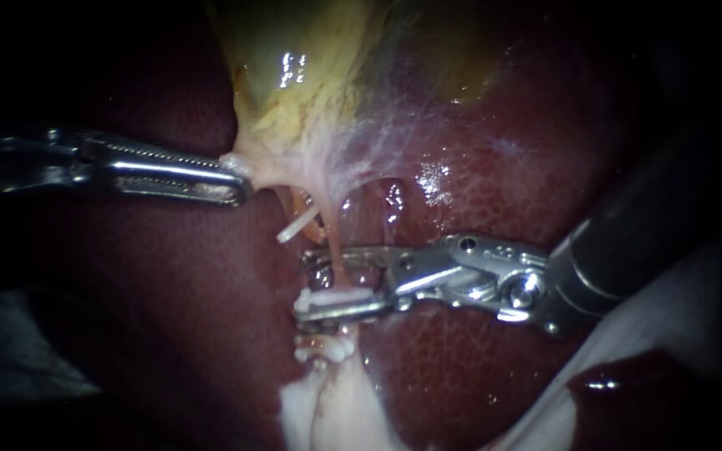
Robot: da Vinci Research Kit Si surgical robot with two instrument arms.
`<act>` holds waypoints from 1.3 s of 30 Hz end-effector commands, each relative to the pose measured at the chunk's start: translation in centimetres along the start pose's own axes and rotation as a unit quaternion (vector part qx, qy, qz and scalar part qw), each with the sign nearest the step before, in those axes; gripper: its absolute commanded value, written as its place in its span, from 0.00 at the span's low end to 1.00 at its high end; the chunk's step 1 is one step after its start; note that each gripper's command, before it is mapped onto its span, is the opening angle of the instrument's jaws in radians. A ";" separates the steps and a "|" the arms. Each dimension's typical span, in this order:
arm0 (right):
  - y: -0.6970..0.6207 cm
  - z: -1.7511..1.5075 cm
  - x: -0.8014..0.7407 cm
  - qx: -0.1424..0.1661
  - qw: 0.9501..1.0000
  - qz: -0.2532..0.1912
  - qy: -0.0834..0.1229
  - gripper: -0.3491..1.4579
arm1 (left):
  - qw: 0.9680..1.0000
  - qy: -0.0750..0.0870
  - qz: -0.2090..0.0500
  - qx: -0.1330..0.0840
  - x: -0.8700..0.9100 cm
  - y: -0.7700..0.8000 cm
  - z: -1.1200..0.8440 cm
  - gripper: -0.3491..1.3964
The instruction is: Going back second clip right tube
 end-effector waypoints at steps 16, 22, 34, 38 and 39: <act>-0.30 -1.26 0.52 -0.034 0.988 -0.123 -0.088 0.47 | 1.000 0.000 0.001 -0.001 -0.01 -0.01 -0.03 0.00; -0.50 -1.53 0.62 -0.043 0.982 -0.141 -0.118 0.47 | 1.000 0.000 0.001 -0.002 -0.02 -0.05 -0.03 0.00; -0.53 -1.67 0.73 -0.058 0.975 -0.169 -0.131 0.47 | 1.000 0.000 0.004 0.001 -0.11 -0.18 0.09 0.00; -0.54 -1.69 0.74 -0.059 0.974 -0.173 -0.131 0.47 | 1.000 -0.001 0.005 0.000 -0.17 -0.23 0.23 0.00; -0.55 -1.69 0.75 -0.059 0.974 -0.173 -0.131 0.47 | 1.000 0.001 0.006 0.000 -0.18 -0.25 0.27 0.00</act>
